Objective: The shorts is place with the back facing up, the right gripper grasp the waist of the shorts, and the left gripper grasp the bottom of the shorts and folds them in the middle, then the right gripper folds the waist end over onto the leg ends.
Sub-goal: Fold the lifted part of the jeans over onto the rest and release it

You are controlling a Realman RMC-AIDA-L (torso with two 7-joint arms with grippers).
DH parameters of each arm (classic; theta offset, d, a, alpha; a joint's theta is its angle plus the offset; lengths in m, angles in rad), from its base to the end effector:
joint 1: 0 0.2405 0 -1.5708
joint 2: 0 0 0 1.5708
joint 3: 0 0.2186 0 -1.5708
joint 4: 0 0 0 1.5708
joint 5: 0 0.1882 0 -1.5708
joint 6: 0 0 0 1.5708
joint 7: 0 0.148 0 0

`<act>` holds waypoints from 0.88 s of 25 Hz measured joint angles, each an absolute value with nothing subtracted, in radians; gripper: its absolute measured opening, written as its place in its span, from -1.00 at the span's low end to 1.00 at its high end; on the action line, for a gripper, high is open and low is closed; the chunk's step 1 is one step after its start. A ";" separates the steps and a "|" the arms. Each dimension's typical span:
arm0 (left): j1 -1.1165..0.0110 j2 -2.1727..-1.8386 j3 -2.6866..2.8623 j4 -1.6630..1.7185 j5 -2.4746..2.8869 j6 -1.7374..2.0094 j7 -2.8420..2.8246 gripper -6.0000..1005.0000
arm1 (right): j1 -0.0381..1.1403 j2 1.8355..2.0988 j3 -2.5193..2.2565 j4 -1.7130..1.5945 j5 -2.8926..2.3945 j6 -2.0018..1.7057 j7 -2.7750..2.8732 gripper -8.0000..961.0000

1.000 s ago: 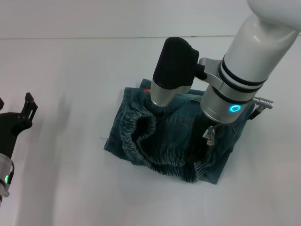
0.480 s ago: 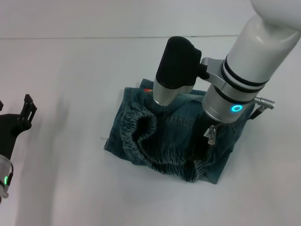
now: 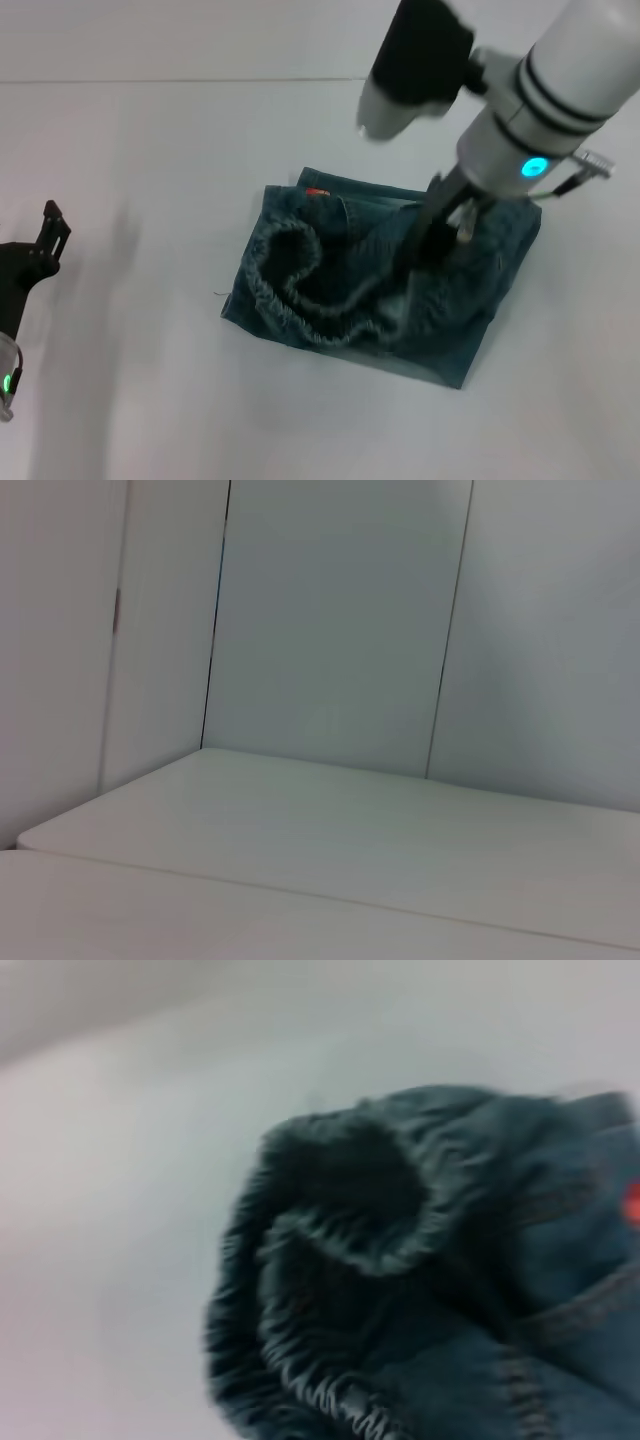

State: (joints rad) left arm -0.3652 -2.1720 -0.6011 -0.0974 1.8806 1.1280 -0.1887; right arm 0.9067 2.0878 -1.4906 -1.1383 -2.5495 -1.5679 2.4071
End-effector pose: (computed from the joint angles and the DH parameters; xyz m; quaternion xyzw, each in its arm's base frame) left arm -0.3173 0.2731 -0.0074 -0.6249 -0.3595 -0.2773 0.6351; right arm 0.0978 0.3295 -0.0250 -0.9580 0.1499 -0.2271 0.0902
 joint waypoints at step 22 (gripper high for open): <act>-0.374 -2.171 -0.625 -0.097 1.881 1.127 -0.189 0.58 | 0.928 2.095 -1.288 -1.046 -2.479 -1.208 2.236 -0.87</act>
State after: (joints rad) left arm -0.3739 -2.1705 -0.6253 -0.0966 1.8807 1.1273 -0.1887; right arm 0.9282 2.0953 -1.2877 -1.0461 -2.4788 -1.2082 2.2357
